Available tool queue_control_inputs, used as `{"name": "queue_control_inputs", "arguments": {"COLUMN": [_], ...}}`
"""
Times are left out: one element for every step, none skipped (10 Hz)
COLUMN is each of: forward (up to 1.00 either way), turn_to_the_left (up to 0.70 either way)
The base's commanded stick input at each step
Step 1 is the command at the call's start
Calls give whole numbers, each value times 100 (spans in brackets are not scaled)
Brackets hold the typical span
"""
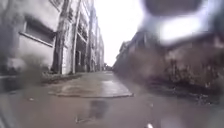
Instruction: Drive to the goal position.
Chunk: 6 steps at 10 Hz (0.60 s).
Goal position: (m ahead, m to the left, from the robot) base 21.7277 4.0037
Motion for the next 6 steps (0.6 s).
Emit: {"name": "queue_control_inputs", "arguments": {"forward": [50, 50, 50, 50, 50, 50], "turn_to_the_left": [52, 52, 35, 7, 2, 2]}}
